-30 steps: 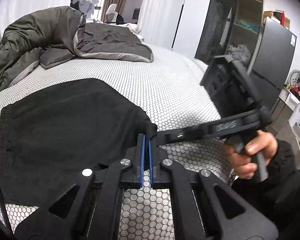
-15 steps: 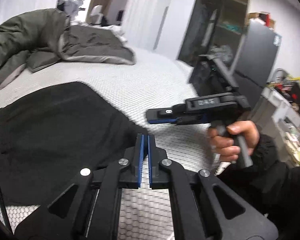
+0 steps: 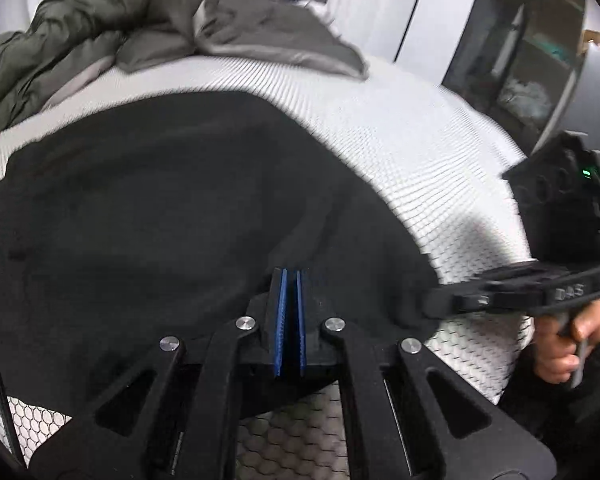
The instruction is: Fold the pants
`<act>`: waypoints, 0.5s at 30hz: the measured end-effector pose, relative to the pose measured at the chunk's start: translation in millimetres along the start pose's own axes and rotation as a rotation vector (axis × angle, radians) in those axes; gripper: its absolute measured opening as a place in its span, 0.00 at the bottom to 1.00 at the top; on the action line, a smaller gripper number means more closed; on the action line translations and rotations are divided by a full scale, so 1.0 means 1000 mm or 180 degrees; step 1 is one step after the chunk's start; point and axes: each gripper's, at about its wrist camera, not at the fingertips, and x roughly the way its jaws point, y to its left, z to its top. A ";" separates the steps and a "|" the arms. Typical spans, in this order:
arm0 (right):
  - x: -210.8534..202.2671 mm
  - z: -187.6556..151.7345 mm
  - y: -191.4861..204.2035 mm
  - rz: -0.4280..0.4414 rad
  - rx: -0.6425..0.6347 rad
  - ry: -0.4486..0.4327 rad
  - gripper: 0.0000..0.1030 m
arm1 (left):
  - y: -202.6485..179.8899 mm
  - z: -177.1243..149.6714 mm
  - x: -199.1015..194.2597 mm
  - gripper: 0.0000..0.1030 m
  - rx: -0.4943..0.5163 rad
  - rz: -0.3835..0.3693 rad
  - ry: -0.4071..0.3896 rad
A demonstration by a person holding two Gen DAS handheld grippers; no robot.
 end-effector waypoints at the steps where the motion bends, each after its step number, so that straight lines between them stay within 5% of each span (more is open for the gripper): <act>1: 0.000 -0.004 -0.004 -0.0038 0.0034 0.0045 0.04 | 0.001 0.000 0.001 0.01 -0.0012 -0.0002 0.0007; 4: -0.005 -0.010 -0.006 -0.0055 -0.0002 0.0101 0.05 | -0.006 0.007 -0.005 0.09 0.0069 0.0032 -0.0072; 6: -0.015 -0.012 -0.006 -0.0011 0.0008 0.0028 0.12 | -0.014 0.016 -0.009 0.32 0.0147 -0.0027 -0.0150; 10: -0.031 -0.010 -0.004 0.0098 0.0009 -0.0259 0.43 | -0.034 0.049 0.001 0.77 0.0365 -0.0062 -0.0200; 14: -0.010 0.001 -0.006 -0.0047 0.0053 -0.0197 0.40 | -0.030 0.070 0.048 0.75 0.0206 0.0076 0.0240; 15: -0.003 0.004 -0.008 -0.0108 0.0073 -0.0189 0.24 | -0.024 0.071 0.058 0.72 0.0120 0.0092 0.0344</act>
